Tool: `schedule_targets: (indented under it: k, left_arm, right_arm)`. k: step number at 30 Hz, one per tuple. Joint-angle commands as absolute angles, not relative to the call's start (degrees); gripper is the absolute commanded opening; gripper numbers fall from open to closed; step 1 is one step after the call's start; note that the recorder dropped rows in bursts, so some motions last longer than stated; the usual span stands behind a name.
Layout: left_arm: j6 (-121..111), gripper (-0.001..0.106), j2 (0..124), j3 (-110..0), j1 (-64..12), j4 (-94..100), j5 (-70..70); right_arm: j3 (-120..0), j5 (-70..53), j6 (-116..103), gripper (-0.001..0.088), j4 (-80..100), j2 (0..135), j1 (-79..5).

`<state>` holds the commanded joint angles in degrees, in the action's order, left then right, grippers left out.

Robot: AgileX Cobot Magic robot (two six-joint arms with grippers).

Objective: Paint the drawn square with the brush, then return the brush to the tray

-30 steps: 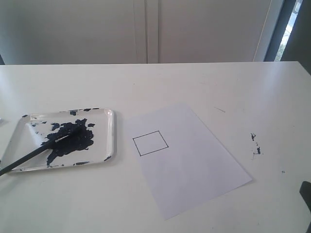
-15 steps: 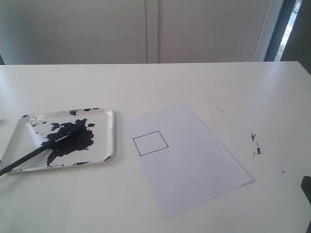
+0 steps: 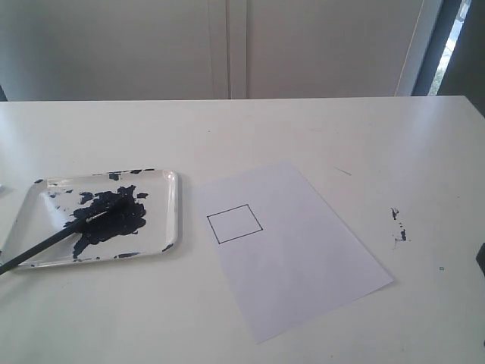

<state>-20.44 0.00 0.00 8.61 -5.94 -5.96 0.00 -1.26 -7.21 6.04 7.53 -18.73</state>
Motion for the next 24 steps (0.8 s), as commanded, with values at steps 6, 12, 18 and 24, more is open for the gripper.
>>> schedule_targets:
  k: [6, 12, 18, 24]
  left_arm:
    - [-31.3, 0.031, 0.0, -0.5, 8.4, -5.6, -3.9]
    - [-26.8, 0.031, 0.0, -9.5, 6.1, -1.7, 2.6]
    - [-17.4, 0.03, 0.4, -19.4, 5.2, -1.7, 10.6]
    - [-4.3, 0.03, 6.6, -28.1, 5.2, -9.7, 21.1]
  right_arm:
    - [0.0, 3.0, -12.7, 0.06, 5.8, 7.5, -18.7]
    - [0.0, 11.5, -32.0, 0.06, 4.7, 7.5, -18.7]
    - [0.0, 14.1, -39.2, 0.06, 5.1, 7.5, -18.8]
    - [-4.1, 16.6, -48.3, 0.06, 25.0, 7.5, -18.9]
